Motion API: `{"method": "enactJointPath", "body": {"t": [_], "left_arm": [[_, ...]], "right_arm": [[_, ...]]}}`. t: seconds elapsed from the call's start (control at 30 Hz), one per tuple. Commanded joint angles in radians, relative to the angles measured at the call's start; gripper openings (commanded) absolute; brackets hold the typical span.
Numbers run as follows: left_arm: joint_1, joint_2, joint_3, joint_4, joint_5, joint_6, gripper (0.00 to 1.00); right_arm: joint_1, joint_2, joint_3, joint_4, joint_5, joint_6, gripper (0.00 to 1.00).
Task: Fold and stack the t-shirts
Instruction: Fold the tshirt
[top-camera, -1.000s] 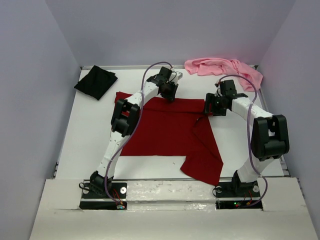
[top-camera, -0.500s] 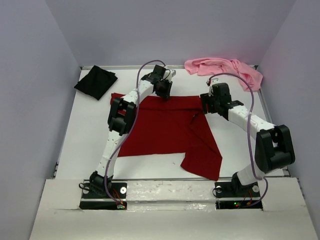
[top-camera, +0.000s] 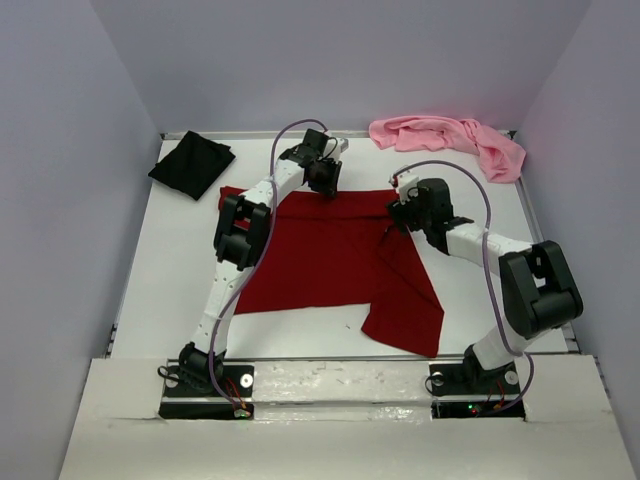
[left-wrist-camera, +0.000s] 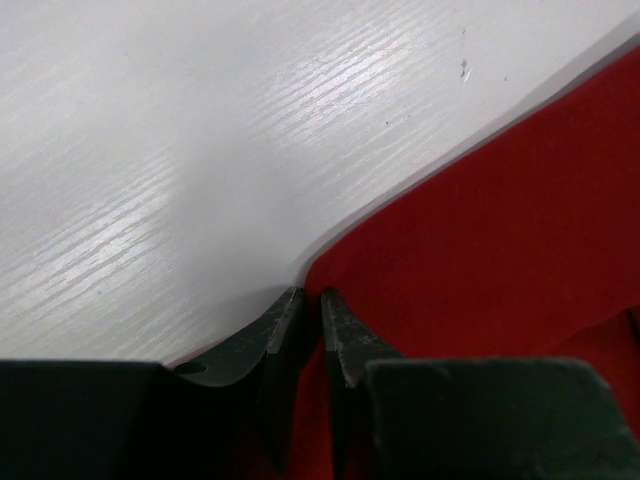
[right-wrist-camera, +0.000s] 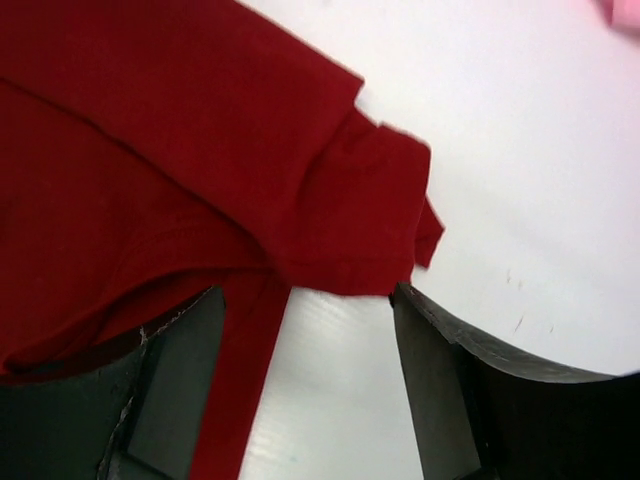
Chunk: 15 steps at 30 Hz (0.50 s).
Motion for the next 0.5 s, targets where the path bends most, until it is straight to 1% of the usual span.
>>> {"method": "enactJointPath", "body": {"t": [0.0,0.07,0.1,0.17,0.23,0.3,0.47], "left_arm": [[0.007,-0.004,-0.043,-0.083,-0.020,0.009,0.28],[0.008,-0.008,-0.048,-0.079,-0.019,0.012,0.28],[0.008,-0.008,-0.049,-0.077,-0.019,0.012,0.28],[0.007,-0.008,-0.049,-0.080,-0.016,0.015,0.28],[0.007,-0.011,-0.053,-0.080,-0.017,0.015,0.28],[0.008,-0.011,-0.051,-0.079,-0.016,0.015,0.28],[0.008,-0.011,-0.045,-0.080,-0.011,0.015,0.29]], "right_arm": [[0.007,0.028,0.064,0.158,-0.065,-0.133,0.72],[0.007,0.019,0.026,0.221,-0.130,-0.150,0.73],[0.007,0.021,0.018,0.270,-0.151,-0.185,0.73],[0.007,0.046,0.033,0.264,-0.144,-0.202,0.73],[0.007,0.076,0.050,0.256,-0.121,-0.222,0.70],[-0.002,0.073,0.044,0.261,-0.142,-0.210,0.65],[-0.002,0.068,0.043,0.219,-0.130,-0.210,0.65]]}}
